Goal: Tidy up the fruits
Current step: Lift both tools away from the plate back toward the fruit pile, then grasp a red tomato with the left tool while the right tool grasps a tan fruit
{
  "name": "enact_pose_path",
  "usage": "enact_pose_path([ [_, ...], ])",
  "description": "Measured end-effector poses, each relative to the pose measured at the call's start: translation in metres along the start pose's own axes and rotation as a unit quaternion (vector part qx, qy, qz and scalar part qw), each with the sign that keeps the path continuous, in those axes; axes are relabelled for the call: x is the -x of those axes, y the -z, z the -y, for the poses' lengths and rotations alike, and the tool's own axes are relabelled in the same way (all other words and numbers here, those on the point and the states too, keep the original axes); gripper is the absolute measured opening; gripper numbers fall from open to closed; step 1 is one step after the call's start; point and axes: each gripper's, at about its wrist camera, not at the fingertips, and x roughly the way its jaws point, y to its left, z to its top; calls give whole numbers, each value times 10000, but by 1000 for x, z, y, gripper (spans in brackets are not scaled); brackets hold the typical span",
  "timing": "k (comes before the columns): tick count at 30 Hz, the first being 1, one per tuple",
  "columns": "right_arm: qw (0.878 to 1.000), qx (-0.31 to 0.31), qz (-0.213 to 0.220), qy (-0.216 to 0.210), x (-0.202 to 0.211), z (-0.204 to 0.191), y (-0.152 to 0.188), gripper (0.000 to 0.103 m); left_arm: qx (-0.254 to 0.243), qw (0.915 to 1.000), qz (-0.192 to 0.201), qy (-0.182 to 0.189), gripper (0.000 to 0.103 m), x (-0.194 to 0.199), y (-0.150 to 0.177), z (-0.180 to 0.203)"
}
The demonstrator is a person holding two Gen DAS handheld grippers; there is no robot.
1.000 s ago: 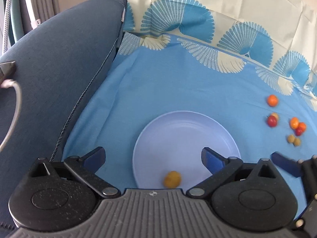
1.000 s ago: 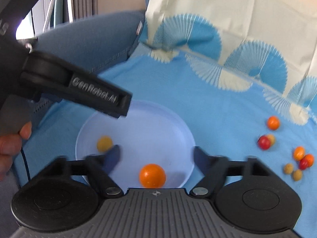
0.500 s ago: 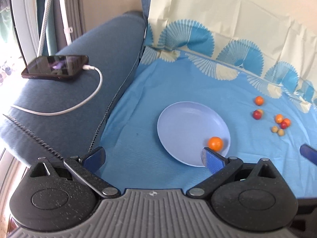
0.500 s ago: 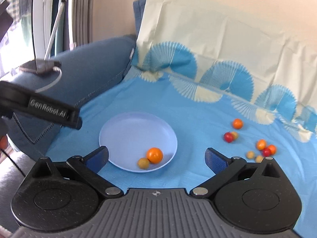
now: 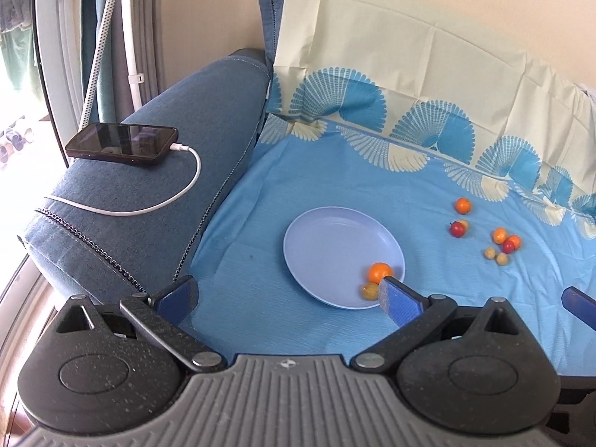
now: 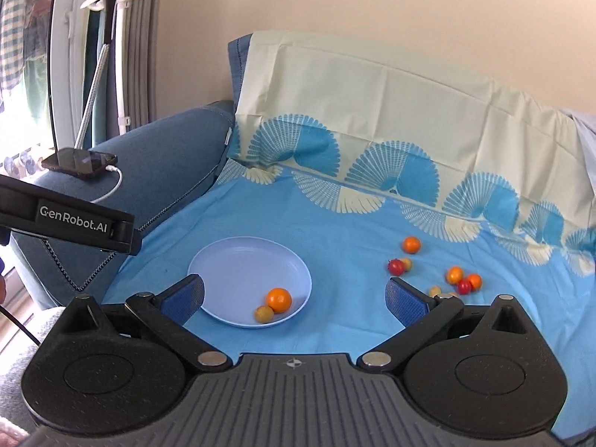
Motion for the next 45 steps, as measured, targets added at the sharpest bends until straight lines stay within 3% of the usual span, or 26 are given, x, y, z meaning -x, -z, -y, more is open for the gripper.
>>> enact_pose_path([
  [9,9998,-170,63,54,10,7,4,102,-126,9998,96,91,103,10,2,10],
  [33,9994,-288,-96,159,-4,15,6,102,-166,9998,-48,89,103,-9,-6,20],
  [39,9969,-627,-120,457,-18,43,11,102,-377,9991,-191,99,103,-32,-14,47],
  [45,9878,-1087,-158,1104,-46,101,22,102,-613,9972,-349,236,103,-76,-34,102],
])
